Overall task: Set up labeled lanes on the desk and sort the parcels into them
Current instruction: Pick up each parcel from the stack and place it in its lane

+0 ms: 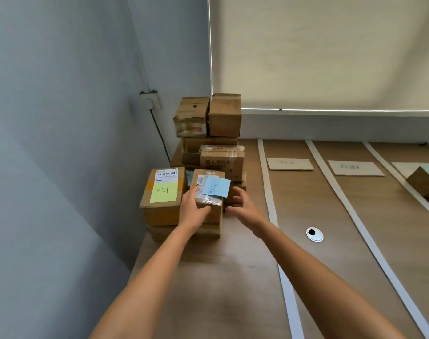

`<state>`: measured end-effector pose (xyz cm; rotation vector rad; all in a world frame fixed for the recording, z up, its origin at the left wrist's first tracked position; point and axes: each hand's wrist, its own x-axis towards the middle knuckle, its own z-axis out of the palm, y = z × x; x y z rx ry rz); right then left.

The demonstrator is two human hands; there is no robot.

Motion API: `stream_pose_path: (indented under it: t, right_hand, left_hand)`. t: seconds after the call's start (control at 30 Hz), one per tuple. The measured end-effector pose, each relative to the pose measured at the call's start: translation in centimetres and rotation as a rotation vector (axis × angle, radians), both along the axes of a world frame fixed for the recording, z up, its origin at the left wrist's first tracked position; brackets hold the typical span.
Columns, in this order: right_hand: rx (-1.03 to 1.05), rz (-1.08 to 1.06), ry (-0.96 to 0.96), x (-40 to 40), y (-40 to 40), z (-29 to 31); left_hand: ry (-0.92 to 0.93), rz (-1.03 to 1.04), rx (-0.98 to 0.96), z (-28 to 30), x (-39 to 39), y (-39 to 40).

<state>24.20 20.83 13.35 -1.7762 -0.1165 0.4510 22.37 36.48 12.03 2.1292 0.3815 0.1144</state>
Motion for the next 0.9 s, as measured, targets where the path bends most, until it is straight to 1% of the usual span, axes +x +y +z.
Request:
stream_pose_path:
  t: [0.1,0.17,0.33,0.43,0.5,0.63,0.8,0.9]
  right_hand:
    - [-0.027,-0.024,0.027,1.6,1.8,-1.0]
    - [-0.020,-0.048,0.051,2.3,2.8,-1.6]
    - [0.026,-0.090,0.114,2.2,4.1,-2.2]
    - [0.034,-0.125,0.100,1.8,2.8,-2.3]
    - [0.039,-0.127,0.089,1.2,1.3,-2.0]
    - [0.036,-0.147,0.077,-0.4,-3.0,-1.3]
    - [0.024,-0.206,0.089,-2.7,-10.6,-0.7]
    - [-0.028,-0.173,0.028,-4.4,-17.0,-0.4]
  left_hand:
    - [-0.005,0.037,0.098,-1.2,1.3,0.3]
    - [-0.002,0.092,0.122,-1.5,1.8,0.3]
    - [0.003,0.109,0.117,-1.4,2.2,-0.3]
    - [0.037,0.147,0.055,-0.7,1.5,-1.4]
    - [0.036,0.161,0.018,-0.2,0.5,-2.7]
    - [0.009,0.177,0.007,1.0,-1.7,-7.1]
    - [0.016,0.211,-0.058,2.3,-4.8,-14.3]
    - [0.004,0.234,-0.109,2.9,-6.9,-20.5]
